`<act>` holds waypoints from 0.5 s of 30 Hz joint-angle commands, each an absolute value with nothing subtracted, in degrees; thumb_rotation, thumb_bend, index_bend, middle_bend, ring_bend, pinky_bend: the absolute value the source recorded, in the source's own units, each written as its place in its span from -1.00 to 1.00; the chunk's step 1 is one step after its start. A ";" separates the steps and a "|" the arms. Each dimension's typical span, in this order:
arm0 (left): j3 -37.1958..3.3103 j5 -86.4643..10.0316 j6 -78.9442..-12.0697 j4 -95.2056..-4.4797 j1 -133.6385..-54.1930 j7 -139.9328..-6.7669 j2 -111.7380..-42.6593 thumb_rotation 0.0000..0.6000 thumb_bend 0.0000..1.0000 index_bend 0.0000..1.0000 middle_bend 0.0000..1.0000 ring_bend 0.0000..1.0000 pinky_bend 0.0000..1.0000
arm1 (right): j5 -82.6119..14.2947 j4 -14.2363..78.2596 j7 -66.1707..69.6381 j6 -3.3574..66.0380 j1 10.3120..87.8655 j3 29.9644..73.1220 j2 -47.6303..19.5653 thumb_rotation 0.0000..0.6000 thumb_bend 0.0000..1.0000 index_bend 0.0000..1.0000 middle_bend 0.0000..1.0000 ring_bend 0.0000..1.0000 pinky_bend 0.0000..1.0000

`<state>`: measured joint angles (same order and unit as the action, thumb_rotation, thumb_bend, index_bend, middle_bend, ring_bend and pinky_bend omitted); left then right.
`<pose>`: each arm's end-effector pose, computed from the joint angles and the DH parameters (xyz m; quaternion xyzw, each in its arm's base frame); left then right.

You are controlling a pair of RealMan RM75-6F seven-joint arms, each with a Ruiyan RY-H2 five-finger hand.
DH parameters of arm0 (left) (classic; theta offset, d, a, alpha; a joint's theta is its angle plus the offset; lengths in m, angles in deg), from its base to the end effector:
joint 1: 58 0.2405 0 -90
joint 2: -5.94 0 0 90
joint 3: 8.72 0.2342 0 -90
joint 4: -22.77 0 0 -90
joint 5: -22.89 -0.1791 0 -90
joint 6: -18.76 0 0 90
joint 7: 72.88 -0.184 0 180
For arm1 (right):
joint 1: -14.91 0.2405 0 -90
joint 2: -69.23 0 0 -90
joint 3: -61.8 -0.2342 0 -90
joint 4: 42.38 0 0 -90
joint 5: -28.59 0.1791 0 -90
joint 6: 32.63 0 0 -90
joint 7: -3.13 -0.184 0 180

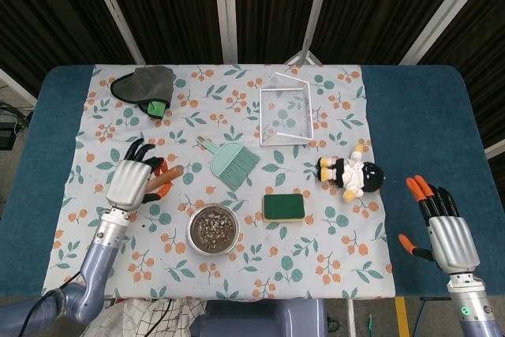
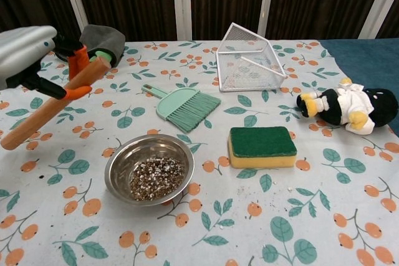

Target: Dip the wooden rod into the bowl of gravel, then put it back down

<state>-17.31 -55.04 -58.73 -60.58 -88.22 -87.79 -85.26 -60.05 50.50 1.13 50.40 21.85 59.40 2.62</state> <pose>-0.1497 0.3250 0.0498 -0.6445 -0.3322 -0.4815 0.4924 -0.2613 -0.2241 0.1535 0.6080 -0.4049 0.4190 0.5393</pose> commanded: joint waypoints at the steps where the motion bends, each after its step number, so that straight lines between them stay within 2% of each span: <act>1: -18.57 -58.86 -63.34 -62.14 -86.57 -80.75 -84.23 1.00 0.34 0.23 0.37 -0.61 -0.76 | -60.08 50.51 1.22 50.43 21.86 59.39 2.60 1.00 -0.46 -1.00 -1.00 -1.00 -1.00; 9: -20.34 -61.55 -66.96 -66.96 -85.64 -70.92 -83.86 1.00 0.34 0.25 0.38 -0.61 -0.75 | -59.99 50.50 1.36 50.48 21.82 59.34 2.49 1.00 -0.46 -1.00 -1.00 -1.00 -1.00; 15: -20.99 -64.08 -67.13 -68.58 -86.88 -66.97 -85.42 1.00 0.34 0.28 0.38 -0.61 -0.75 | -60.03 50.47 1.37 50.53 21.79 59.36 2.47 1.00 -0.46 -1.00 -1.00 -1.00 -1.00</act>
<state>-20.69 -63.45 -67.10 -68.37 -86.38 -67.82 -84.86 -60.03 50.48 1.37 50.53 21.80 59.36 2.48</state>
